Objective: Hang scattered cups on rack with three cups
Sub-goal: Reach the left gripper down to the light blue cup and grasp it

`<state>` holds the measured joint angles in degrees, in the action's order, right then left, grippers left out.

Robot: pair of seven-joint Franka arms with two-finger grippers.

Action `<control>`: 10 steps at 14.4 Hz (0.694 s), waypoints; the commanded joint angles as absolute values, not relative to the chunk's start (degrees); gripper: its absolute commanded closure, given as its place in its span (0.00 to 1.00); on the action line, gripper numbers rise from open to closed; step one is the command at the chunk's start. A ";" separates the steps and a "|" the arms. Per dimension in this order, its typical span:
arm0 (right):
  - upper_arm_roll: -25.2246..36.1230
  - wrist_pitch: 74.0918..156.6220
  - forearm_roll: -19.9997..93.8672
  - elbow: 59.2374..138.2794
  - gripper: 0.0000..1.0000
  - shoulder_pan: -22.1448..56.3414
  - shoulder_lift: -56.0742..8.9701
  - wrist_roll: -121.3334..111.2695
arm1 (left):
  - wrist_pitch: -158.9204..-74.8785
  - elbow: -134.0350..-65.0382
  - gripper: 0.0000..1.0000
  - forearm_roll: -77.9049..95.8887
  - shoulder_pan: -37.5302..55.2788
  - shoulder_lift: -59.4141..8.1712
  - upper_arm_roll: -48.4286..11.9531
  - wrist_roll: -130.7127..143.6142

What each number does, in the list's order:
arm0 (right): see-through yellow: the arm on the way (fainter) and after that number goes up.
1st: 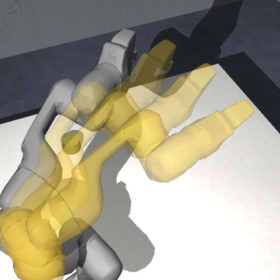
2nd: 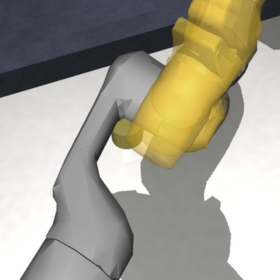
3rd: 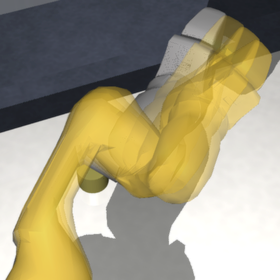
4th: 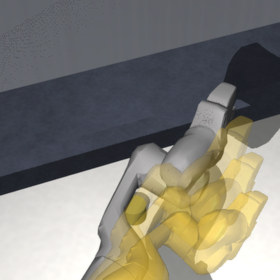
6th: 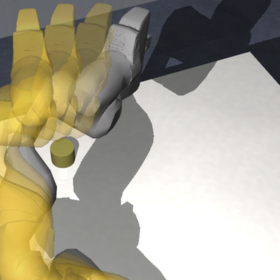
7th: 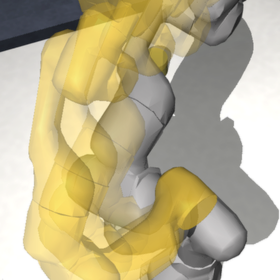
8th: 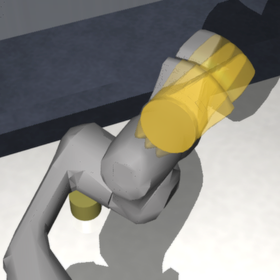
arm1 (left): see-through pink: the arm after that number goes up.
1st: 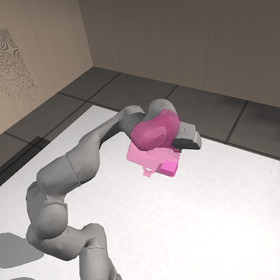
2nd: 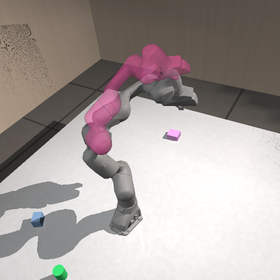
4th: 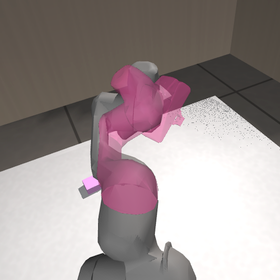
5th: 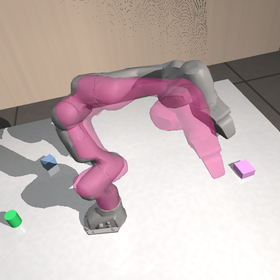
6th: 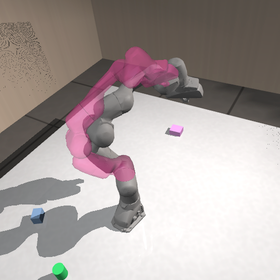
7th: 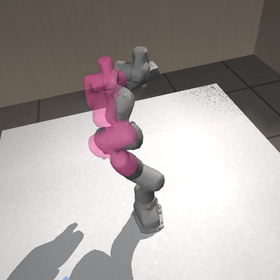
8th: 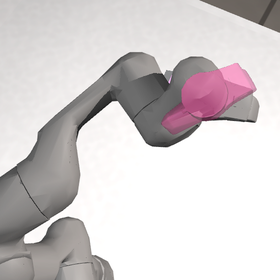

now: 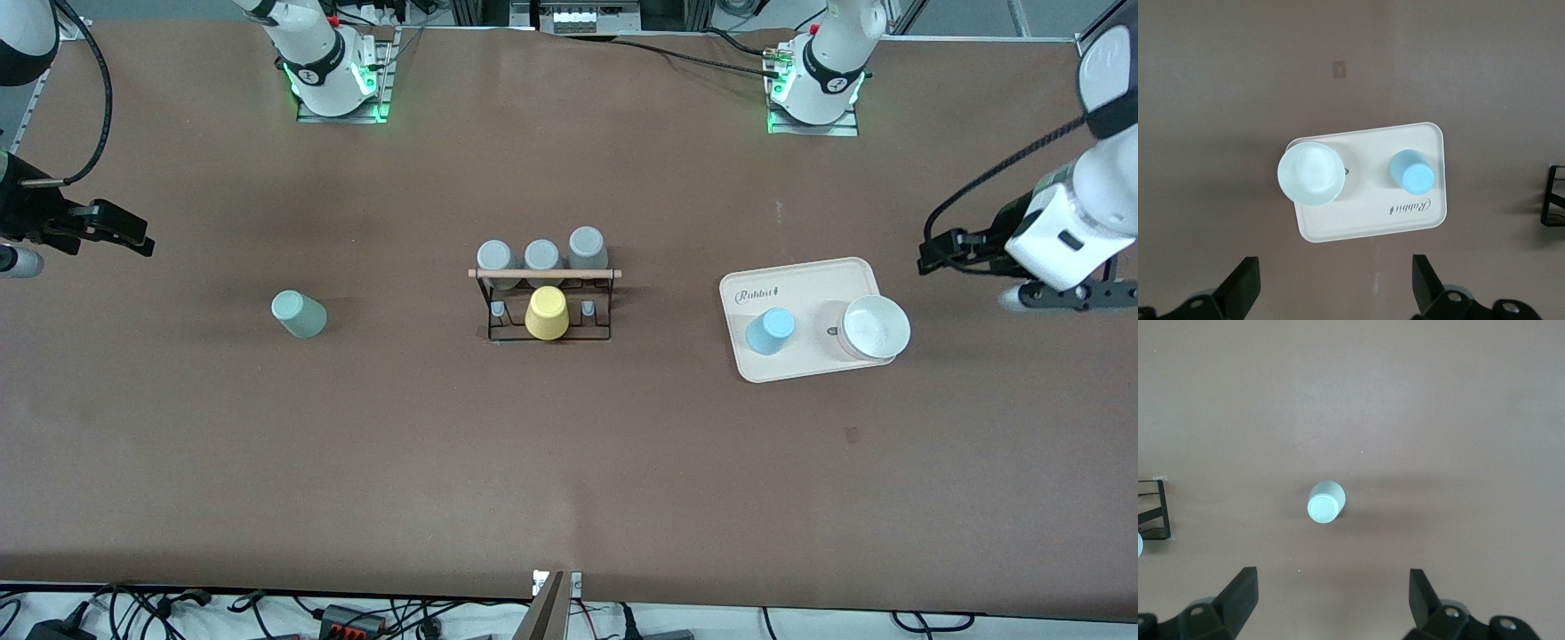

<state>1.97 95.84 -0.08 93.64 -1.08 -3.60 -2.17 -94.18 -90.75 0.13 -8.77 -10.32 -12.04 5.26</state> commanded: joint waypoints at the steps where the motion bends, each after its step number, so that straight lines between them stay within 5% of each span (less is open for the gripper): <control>1: 2.11 95.36 0.00 93.16 0.00 -0.97 -4.39 -1.41 | -94.73 -84.55 0.00 0.70 -5.55 -18.97 -12.48 4.48; 7: 2.11 95.36 0.00 93.16 0.00 -0.88 -6.77 -1.84 | -99.84 -86.83 0.00 0.79 -0.71 -28.29 -12.39 5.27; 10: 2.11 95.45 0.00 93.16 0.00 -0.79 -6.68 -1.76 | -107.73 -95.51 0.00 0.70 0.44 -27.78 -12.39 5.36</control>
<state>2.02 95.88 -0.08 93.65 -1.05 -7.08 -2.17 -103.37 -90.27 0.19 0.12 -28.98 -12.32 5.54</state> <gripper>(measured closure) 0.000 0.000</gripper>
